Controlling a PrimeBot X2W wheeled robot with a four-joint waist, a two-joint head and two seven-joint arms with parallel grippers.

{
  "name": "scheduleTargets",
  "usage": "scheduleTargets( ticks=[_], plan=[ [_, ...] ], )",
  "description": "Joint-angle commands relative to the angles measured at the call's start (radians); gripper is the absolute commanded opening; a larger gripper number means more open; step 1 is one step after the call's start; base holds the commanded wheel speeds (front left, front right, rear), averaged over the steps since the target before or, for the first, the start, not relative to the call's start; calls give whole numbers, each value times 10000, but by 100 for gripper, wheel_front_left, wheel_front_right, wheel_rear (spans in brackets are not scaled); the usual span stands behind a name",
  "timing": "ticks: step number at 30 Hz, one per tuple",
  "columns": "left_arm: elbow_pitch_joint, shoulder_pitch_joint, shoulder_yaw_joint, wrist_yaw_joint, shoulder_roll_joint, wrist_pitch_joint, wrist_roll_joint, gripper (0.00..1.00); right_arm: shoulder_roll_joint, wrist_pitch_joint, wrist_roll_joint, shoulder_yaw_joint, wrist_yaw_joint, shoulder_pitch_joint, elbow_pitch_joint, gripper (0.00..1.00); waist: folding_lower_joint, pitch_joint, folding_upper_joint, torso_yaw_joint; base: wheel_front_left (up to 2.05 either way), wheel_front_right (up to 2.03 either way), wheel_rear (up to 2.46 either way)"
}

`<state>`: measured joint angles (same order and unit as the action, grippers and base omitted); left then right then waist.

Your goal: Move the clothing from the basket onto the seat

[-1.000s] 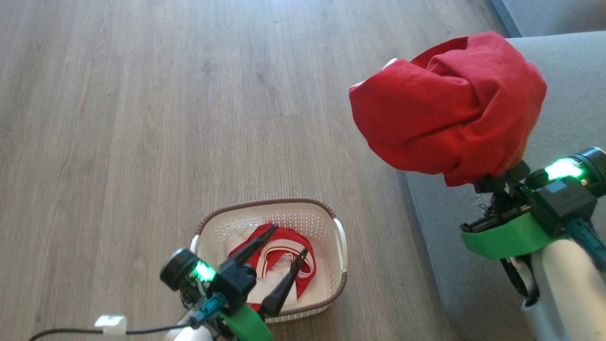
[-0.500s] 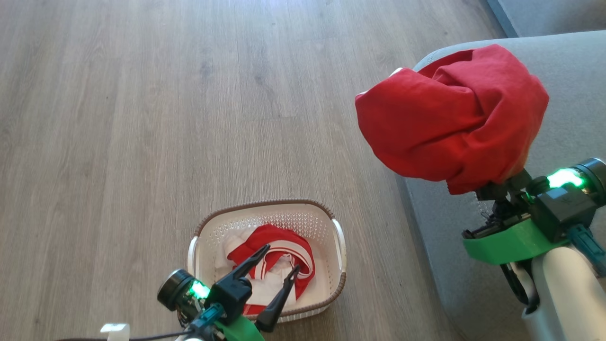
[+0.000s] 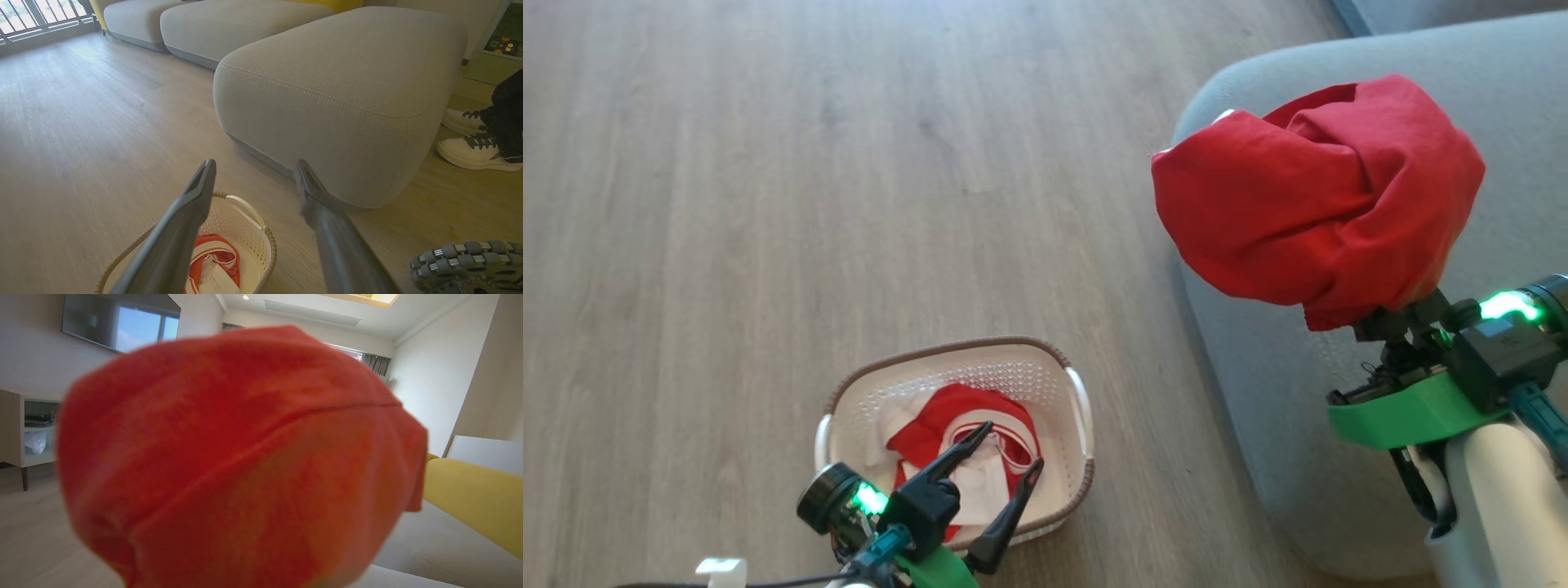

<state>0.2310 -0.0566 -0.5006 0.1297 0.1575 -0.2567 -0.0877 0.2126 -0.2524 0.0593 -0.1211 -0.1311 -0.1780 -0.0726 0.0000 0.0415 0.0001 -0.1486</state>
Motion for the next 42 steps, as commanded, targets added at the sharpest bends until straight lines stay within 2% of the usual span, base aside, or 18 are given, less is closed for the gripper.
scheduleTargets(
  ticks=[1,11,18,31,42],
  plan=[
    [-383,-368,302,9,92,-51,15,100,-79,-94,-92,-88,4,-273,-339,0,0,167,-1,-351,0,0,0],
    [-541,-895,281,9,333,-51,71,100,-393,-94,-216,310,4,-341,-444,0,0,949,-1,-2122,0,0,0],
    [-571,-1001,67,9,526,-51,160,100,-681,-94,-293,518,4,-330,-458,0,0,1137,-1,-3628,0,0,0],
    [-190,-2084,-1545,9,611,-51,-264,100,-1186,-94,-542,2510,4,763,-1379,0,0,1314,-1,-3928,0,0,0],
    [-166,-2179,-1677,9,540,-51,-372,100,-1305,-94,-588,3066,4,830,-1383,0,0,1231,-1,-3882,0,0,0]
  ],
)
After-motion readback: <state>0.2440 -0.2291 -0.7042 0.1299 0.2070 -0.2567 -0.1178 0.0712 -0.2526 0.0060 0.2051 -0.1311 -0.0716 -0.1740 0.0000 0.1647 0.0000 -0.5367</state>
